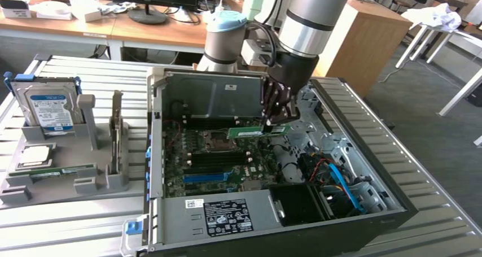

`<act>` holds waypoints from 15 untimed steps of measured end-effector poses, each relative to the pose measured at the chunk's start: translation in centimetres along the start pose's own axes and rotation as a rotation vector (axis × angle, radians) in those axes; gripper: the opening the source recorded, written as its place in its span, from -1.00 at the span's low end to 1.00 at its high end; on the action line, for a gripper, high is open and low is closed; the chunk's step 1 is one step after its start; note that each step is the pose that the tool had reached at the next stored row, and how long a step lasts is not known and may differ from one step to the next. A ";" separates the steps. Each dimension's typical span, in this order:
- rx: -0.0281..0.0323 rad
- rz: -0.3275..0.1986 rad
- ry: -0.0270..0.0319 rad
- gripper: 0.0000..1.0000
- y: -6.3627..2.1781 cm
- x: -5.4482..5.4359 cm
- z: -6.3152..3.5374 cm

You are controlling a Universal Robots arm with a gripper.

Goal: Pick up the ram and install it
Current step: 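Insert the ram into the slot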

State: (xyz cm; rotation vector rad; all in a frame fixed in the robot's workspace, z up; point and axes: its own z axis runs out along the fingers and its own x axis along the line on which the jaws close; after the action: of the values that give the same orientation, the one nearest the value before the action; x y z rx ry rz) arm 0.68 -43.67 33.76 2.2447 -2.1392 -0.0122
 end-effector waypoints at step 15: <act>0.0000 0.000 -0.0001 -0.75 0.09 0.0 0.38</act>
State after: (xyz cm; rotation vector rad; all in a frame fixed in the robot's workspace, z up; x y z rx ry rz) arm 0.58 -43.67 33.38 2.2448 -2.1392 -0.0122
